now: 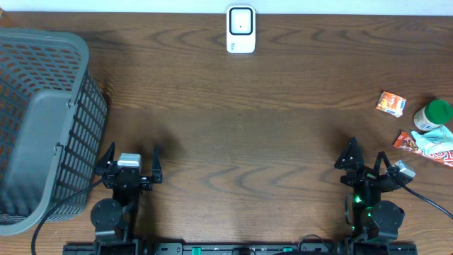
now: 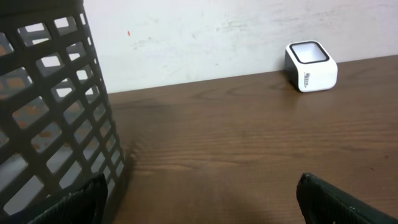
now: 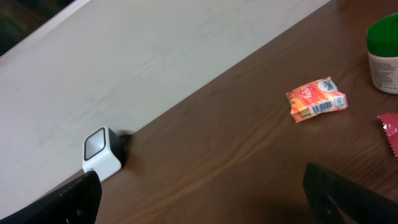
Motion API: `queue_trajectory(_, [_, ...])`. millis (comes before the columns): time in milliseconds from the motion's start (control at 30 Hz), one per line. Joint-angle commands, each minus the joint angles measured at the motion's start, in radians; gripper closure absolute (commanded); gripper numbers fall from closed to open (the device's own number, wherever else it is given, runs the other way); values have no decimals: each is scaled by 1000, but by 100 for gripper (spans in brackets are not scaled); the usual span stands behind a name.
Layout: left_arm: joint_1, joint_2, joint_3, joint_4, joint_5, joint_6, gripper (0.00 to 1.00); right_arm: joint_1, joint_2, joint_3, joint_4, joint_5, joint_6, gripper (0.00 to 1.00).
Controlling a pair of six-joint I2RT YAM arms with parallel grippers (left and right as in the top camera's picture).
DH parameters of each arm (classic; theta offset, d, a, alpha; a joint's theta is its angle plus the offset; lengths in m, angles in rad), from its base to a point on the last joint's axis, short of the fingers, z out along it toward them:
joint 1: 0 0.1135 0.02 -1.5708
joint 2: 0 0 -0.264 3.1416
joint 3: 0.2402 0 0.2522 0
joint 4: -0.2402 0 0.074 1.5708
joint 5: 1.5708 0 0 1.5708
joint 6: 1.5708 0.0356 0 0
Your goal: Scan the item barcode
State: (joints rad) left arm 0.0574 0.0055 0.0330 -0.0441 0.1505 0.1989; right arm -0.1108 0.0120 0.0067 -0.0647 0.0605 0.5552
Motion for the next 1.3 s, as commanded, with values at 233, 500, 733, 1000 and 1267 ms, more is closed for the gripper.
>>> queue_trajectory(233, [-4,-4,-29,-13,-10,-20,3,7,-6,-1,-3,10,-13,1])
queue_trajectory(500, [-4,-2,-29,-13,-10,-20,3,7,-6,-1,-3,10,-13,1])
queue_trajectory(733, [-29,-4,-29,-13,-9,-20,3,7,-6,-1,-3,10,-13,1])
queue_trajectory(1000, [-39,-2,-29,-13,-10,-20,3,7,-6,-1,-3,10,-13,1])
queue_trajectory(1267, [-39,-2,-29,-13,-10,-20,3,7,-6,-1,-3,10,-13,1])
